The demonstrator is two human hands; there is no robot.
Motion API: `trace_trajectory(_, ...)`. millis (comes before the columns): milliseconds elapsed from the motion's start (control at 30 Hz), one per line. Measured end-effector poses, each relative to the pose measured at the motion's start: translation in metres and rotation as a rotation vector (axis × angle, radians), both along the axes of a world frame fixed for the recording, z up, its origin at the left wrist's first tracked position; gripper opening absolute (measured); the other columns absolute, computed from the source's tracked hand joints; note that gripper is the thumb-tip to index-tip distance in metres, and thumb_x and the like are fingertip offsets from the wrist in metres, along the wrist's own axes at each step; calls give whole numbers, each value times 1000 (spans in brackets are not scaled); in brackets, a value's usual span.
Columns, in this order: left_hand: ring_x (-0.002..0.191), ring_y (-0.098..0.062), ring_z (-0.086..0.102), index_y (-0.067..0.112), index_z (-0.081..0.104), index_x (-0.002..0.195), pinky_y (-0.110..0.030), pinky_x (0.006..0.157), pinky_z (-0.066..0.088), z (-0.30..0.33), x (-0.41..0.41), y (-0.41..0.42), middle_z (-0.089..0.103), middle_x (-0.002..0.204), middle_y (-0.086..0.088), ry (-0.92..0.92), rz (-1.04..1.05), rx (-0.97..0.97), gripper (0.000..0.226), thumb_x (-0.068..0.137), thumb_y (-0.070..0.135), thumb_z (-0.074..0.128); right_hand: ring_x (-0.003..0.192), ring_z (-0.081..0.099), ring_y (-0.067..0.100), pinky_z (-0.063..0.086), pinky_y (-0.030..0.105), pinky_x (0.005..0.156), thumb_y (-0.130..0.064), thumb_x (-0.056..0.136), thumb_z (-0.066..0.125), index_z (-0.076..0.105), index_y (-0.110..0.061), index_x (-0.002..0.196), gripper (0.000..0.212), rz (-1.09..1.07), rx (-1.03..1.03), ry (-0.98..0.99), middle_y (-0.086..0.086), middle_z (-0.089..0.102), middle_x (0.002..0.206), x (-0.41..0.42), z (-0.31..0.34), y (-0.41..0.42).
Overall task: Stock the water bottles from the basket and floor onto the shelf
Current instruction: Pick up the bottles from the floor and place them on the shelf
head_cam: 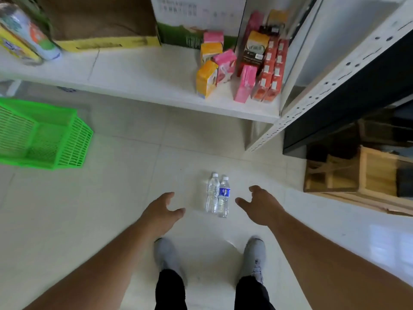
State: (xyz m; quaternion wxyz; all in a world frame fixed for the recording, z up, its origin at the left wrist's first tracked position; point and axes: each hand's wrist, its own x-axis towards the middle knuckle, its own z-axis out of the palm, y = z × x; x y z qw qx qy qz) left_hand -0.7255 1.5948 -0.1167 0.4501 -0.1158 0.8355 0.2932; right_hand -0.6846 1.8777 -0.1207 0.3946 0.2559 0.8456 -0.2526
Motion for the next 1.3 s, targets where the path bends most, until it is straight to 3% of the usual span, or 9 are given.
trace_trajectory(267,130,-19,51,24,35,149,-32,104,42,-232,25,40,47,147,-4,-26,63,-8,81,81,47,73,101,57,20,40,27,80,-62,87,59,36,-15,150,82,-293,-114,-27,3,60,132,-6,-242,27)
trace_trajectory(400,130,-20,51,25,32,150,-38,105,43,-330,30,60,45,150,-1,-39,62,15,91,75,57,73,107,57,21,41,28,84,-63,84,63,38,-13,149,85,-362,-160,3,3,58,133,-4,-340,31)
trace_trajectory(633,111,-13,54,26,40,144,-27,86,40,-453,32,101,52,141,2,-5,67,57,90,68,57,78,87,49,15,38,26,67,-62,84,65,38,-11,149,87,-427,-214,37,4,53,131,-13,-452,33)
trace_trajectory(700,116,-16,55,24,41,143,-26,85,38,-477,31,112,51,141,1,6,61,46,90,68,56,79,73,51,12,38,22,57,-63,82,66,49,-9,136,79,-429,-231,53,1,57,107,-18,-471,32)
trace_trajectory(767,121,-19,55,18,43,141,-25,85,38,-492,30,120,52,139,-1,13,41,11,89,69,55,79,66,55,13,42,25,57,-64,77,70,62,-9,110,65,-443,-250,61,-3,57,83,-21,-487,31)
trace_trajectory(900,70,-4,57,22,54,87,-18,51,37,-507,25,124,60,89,8,38,51,-2,44,66,46,85,51,53,15,42,24,50,-61,66,80,71,-3,84,61,-495,-295,60,1,59,63,-21,-508,30)
trace_trajectory(1000,60,-1,56,25,55,79,-12,39,36,-506,22,119,60,77,11,18,83,30,33,68,38,84,44,51,12,41,22,46,-56,66,83,64,-10,66,49,-492,-294,93,-3,57,52,-18,-512,32)
trace_trajectory(1200,86,-20,67,25,64,101,-31,72,52,-451,26,95,66,97,3,-44,167,136,42,69,42,86,50,66,1,48,16,47,-38,75,83,75,-20,70,20,-487,-387,221,-7,72,61,-18,-456,34)
trace_trajectory(1300,84,-13,68,26,66,100,-26,69,51,-389,21,83,70,92,6,-30,243,192,40,69,39,86,59,69,6,53,21,53,-35,77,81,77,-20,77,16,-473,-432,246,-3,75,71,-31,-392,33)
